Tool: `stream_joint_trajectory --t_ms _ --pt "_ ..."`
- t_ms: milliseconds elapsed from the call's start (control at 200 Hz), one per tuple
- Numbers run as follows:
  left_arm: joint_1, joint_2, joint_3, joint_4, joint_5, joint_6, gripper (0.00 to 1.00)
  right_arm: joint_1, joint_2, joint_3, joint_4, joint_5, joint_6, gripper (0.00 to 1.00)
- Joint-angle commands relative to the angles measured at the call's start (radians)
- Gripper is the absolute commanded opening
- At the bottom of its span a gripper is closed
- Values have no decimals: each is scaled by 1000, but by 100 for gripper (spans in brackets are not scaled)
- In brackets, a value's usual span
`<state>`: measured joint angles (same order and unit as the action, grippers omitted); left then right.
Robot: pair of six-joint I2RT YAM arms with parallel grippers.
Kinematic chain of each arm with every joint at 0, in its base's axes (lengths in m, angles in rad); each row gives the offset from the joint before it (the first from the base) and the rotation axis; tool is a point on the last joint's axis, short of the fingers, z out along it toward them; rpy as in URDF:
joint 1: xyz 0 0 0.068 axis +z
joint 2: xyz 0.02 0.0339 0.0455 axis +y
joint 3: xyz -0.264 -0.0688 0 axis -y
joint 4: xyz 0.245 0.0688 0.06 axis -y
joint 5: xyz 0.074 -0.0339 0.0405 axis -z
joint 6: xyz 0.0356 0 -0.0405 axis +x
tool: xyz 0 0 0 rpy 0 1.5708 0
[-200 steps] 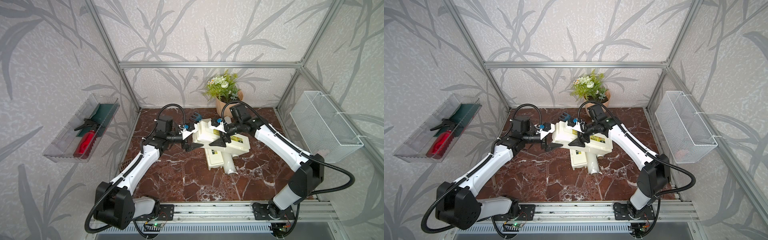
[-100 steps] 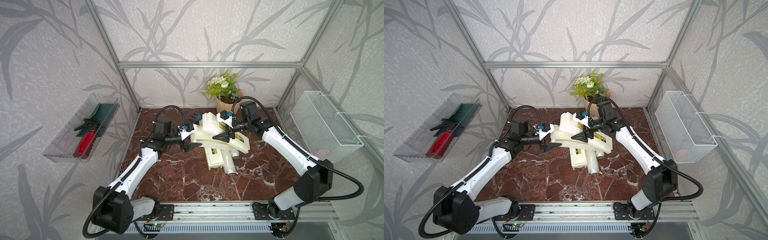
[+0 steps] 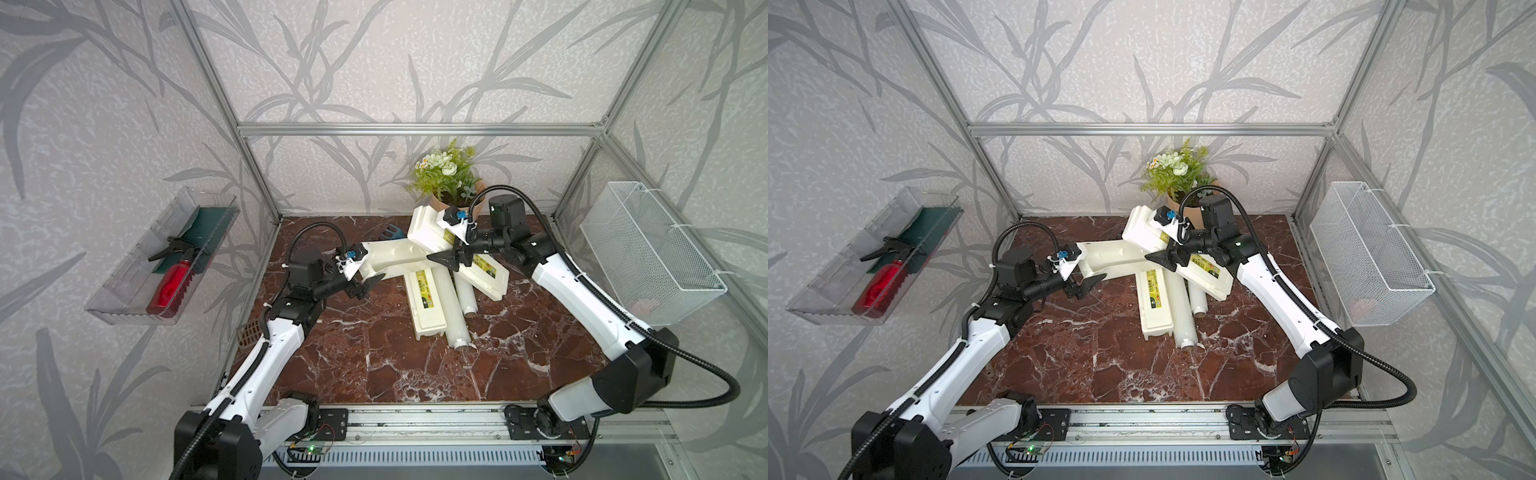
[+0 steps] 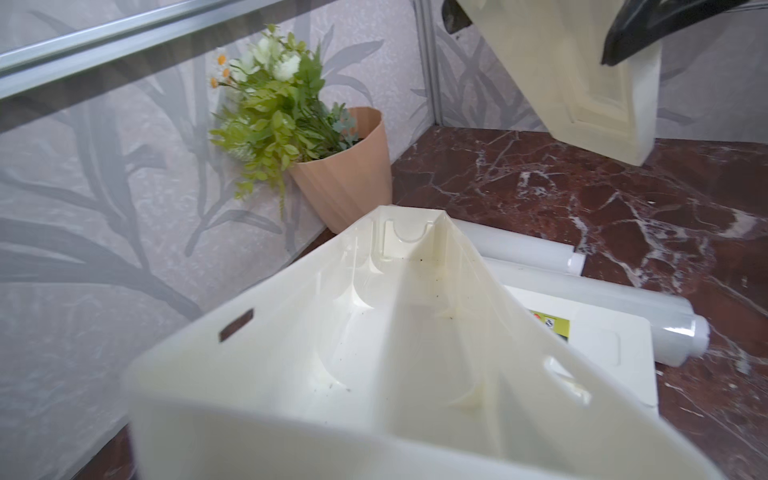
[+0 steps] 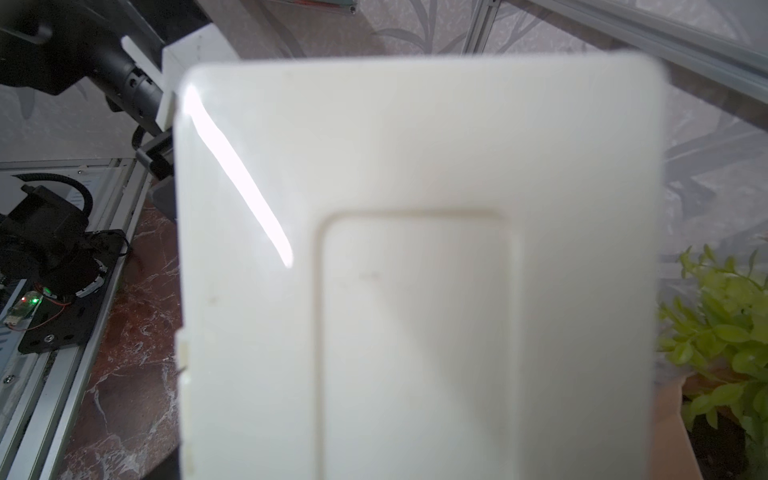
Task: Put plastic wrap rolls into dispensers
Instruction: Open the lid of the plastic wrap cutting box, then place the lid at the center of the board.
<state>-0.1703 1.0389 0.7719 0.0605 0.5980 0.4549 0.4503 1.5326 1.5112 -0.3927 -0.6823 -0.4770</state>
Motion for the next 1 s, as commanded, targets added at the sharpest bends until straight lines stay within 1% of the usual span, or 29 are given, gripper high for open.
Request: stream_joint_trajectory --t_ms 0,105,225,290,330,385,420,475,515,605,705,730,815,880,965,1000 --pt "5 -47 -55 112 -329 -65 34 22 54 87 -18 93 102 64" --pt "2 -72 -125 201 -511 -126 34 57 103 138 -61 134 121 64" --pt "2 -71 -180 286 -608 -177 34 98 119 132 -42 136 115 64" --pt "3 -73 -206 345 -681 -210 35 133 136 145 -61 157 129 64" --pt "3 -78 -214 368 -705 -220 36 157 152 165 -86 169 140 64" --pt "3 -77 -225 415 -723 -247 38 190 168 181 -103 187 161 64" --pt "5 -63 -219 434 -709 -252 38 205 169 177 -92 197 195 64" --pt "3 -25 -169 387 -670 -238 37 208 206 173 -70 196 256 64" --pt "-1 3 -136 360 -666 -229 37 208 219 172 -61 215 291 64" --pt "0 28 -135 431 -708 -252 37 208 240 177 -81 242 320 63" --pt "-2 8 -106 387 -731 -241 36 217 247 185 -119 245 345 63" --pt "-4 1 -109 386 -747 -236 36 226 248 188 -129 255 356 63" --pt "-2 -25 -112 370 -886 -234 37 265 250 190 -164 274 357 63" --pt "-1 -53 -107 308 -954 -216 36 289 249 185 -177 287 373 63" --pt "-2 -114 -113 245 -909 -205 36 292 246 161 -177 325 410 63" --pt "-4 -140 -115 224 -835 -203 36 288 241 150 -176 344 402 63"
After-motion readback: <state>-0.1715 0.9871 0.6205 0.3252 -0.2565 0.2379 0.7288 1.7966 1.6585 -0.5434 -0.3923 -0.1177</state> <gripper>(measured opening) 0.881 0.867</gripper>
